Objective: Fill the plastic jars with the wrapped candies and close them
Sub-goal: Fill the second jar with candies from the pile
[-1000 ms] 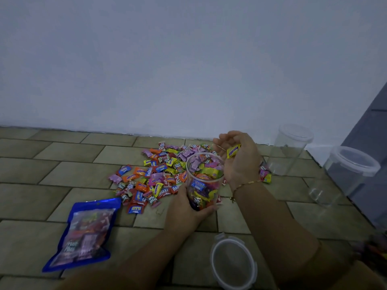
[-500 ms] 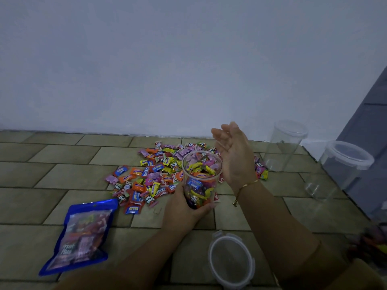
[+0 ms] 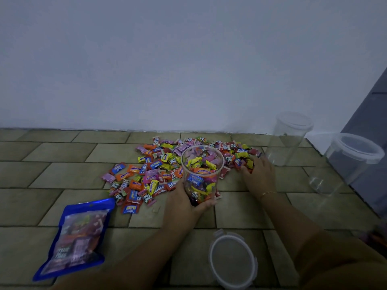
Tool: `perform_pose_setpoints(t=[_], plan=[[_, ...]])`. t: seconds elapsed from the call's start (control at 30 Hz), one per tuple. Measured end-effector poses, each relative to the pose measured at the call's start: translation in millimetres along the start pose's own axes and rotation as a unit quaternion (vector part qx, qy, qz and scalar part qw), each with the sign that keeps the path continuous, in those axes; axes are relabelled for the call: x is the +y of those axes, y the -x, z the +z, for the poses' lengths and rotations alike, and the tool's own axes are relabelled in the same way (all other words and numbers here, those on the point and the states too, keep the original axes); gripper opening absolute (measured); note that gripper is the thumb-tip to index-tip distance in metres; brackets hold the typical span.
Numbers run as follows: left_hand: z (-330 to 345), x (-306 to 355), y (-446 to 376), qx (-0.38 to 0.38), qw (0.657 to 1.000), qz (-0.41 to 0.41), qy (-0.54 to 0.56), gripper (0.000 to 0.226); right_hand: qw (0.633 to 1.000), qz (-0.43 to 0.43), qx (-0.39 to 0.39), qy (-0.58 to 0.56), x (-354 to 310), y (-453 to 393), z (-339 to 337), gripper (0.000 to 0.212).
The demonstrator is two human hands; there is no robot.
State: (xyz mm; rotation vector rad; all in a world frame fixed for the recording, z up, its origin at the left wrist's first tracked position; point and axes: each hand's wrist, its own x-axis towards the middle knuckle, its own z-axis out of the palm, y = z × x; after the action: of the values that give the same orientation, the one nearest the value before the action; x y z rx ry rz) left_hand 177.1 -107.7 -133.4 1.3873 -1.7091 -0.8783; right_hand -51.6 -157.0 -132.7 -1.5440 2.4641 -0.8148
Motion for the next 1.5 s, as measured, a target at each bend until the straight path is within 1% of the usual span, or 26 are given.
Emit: perform_pose_setpoints(t=[0.07, 0.13, 0.27, 0.37, 0.4, 0.47, 0.6, 0.73, 0.8, 0.87, 0.93, 1.0, 1.07, 1.1, 1.13, 1.17, 1.2, 1.23, 1.27, 1.3, 1.33, 1.4, 1.47, 1.5], plan=[[-0.1, -0.3, -0.7, 0.002, 1.0, 0.001, -0.005, 0.106, 0.999, 0.016, -0.023, 0.021, 5.4, -8.1, 0.2, 0.06], [0.5, -1.5, -1.7, 0.001, 1.0, 0.003, -0.007, 0.107, 0.998, 0.03, -0.046, 0.026, 10.4, -14.0, 2.2, 0.063], [1.8, -4.8, -2.7, 0.0, 1.0, 0.0, -0.011, 0.111, 0.995, 0.04, -0.084, 0.041, 15.4, -18.9, 5.2, 0.067], [2.7, -6.2, -3.6, 0.0, 1.0, -0.002, -0.021, 0.113, 0.989, 0.025, -0.107, 0.095, 14.2, -18.6, 7.3, 0.065], [2.7, -5.9, -3.9, 0.0, 1.0, -0.002, -0.021, 0.112, 0.988, 0.02, -0.104, 0.109, 13.8, -18.0, 8.4, 0.063], [2.9, -5.5, -4.3, 0.002, 1.0, 0.001, -0.02, 0.11, 0.99, 0.008, -0.07, 0.119, 14.2, -15.9, 11.7, 0.055], [3.5, -7.9, -5.0, 0.007, 1.0, 0.008, -0.02, 0.109, 0.994, -0.029, 0.002, 0.107, 15.5, -10.3, 17.7, 0.026], [3.4, -9.3, -4.7, 0.009, 1.0, 0.008, -0.021, 0.112, 0.994, -0.082, 0.049, 0.051, 15.1, -1.4, 18.5, 0.009], [3.3, -9.7, -5.0, 0.01, 1.0, 0.01, -0.023, 0.112, 0.992, -0.108, 0.061, 0.016, 15.0, 4.5, 18.7, 0.01], [3.3, -9.3, -4.4, 0.009, 1.0, 0.009, -0.026, 0.112, 0.991, -0.122, 0.049, -0.024, 12.3, 12.9, 17.7, 0.014], [3.4, -9.4, -3.7, 0.011, 1.0, 0.007, -0.024, 0.112, 0.992, -0.113, 0.029, -0.046, 7.1, 20.8, 16.0, 0.016], [3.2, -9.4, -2.8, 0.011, 1.0, 0.008, -0.02, 0.112, 0.995, -0.084, -0.004, -0.059, 0.8, 29.5, 13.1, 0.02], [3.0, -9.5, -2.4, 0.01, 1.0, 0.008, -0.017, 0.112, 0.993, -0.039, -0.019, -0.106, -5.5, 38.3, 8.6, 0.019], [2.2, -8.1, -1.4, 0.008, 1.0, 0.009, -0.015, 0.111, 0.988, 0.001, -0.024, -0.154, -10.3, 42.3, 4.3, 0.019], [2.0, -8.0, -0.9, 0.005, 1.0, 0.01, -0.011, 0.11, 0.972, 0.05, -0.029, -0.227, -15.2, 44.9, 1.2, 0.02], [1.3, -7.3, -0.4, 0.003, 1.0, 0.011, -0.009, 0.11, 0.941, 0.097, -0.036, -0.322, -21.2, 47.4, -3.0, 0.022], [1.3, -7.6, 0.0, 0.001, 1.0, 0.009, -0.008, 0.11, 0.898, 0.134, -0.043, -0.416, -27.4, 49.8, -7.0, 0.024], [1.0, -7.3, 0.4, -0.001, 1.0, 0.007, -0.01, 0.111, 0.856, 0.157, -0.047, -0.49, -35.0, 52.3, -12.4, 0.026], [0.8, -6.9, 0.7, -0.002, 1.0, 0.006, -0.011, 0.111, 0.822, 0.164, -0.051, -0.543, -43.8, 54.7, -19.8, 0.026], [1.0, -7.0, 0.9, -0.003, 1.0, 0.005, -0.011, 0.111, 0.797, 0.16, -0.056, -0.579, -53.1, 57.4, -28.5, 0.026], [0.7, -6.7, 1.0, -0.004, 1.0, 0.005, -0.008, 0.11, 0.779, 0.146, -0.061, -0.607, -64.1, 59.8, -39.3, 0.024], [0.3, -6.3, 1.5, -0.005, 1.0, 0.003, -0.004, 0.107, 0.753, 0.103, -0.068, -0.646, -86.0, 63.4, -61.7, 0.023], [-0.5, -6.7, 2.2, -0.005, 1.0, 0.002, -0.006, 0.109, 0.744, 0.048, -0.069, -0.663, -104.8, 64.8, -79.9, 0.024], [-0.4, -7.4, 2.1, -0.006, 1.0, -0.001, -0.01, 0.112, 0.745, 0.02, -0.069, -0.663, -112.9, 65.4, -86.8, 0.025]])
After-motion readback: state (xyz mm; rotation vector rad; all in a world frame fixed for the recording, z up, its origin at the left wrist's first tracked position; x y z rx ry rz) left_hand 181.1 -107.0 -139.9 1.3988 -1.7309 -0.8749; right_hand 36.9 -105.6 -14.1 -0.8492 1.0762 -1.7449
